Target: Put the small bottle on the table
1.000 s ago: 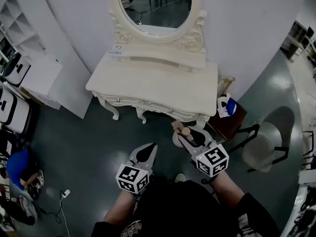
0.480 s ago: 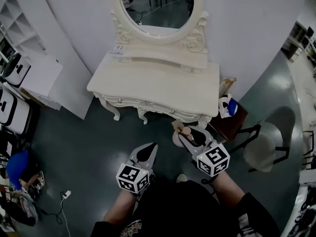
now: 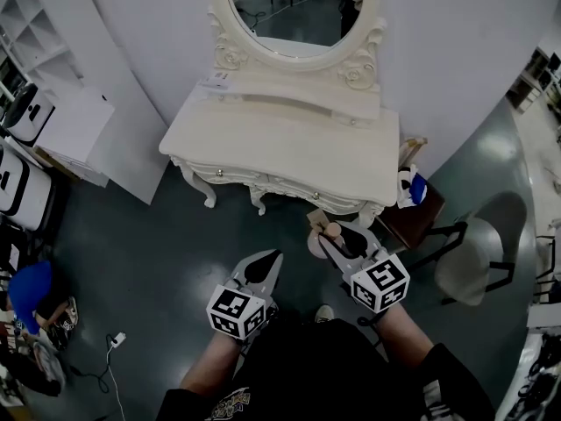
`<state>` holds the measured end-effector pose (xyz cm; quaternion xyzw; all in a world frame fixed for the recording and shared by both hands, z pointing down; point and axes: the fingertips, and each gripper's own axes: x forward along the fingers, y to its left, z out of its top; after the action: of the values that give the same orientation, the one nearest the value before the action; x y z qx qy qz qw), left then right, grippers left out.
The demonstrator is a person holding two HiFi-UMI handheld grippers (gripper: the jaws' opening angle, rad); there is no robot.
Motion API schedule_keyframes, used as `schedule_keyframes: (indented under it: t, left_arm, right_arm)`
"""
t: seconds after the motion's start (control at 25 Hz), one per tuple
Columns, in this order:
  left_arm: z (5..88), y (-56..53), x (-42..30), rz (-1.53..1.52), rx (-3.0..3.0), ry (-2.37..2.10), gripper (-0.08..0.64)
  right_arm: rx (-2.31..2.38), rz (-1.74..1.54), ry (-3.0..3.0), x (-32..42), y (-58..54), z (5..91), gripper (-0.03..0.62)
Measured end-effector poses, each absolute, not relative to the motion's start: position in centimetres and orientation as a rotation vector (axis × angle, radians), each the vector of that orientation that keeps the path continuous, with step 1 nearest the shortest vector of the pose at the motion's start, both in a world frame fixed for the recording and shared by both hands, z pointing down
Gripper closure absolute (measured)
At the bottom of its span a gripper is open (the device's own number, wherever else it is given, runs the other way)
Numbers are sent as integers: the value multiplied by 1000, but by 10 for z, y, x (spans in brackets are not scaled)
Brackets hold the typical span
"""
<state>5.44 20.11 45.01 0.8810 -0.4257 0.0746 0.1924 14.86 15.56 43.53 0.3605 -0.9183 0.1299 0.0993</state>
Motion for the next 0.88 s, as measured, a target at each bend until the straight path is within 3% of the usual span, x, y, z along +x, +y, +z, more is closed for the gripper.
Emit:
schedule_keyframes:
  t: [0.88]
  left_arm:
    - [467,186,-48,222,2481,-1117,560]
  right_arm:
    - [1158,436,-2684,50,140,450,423]
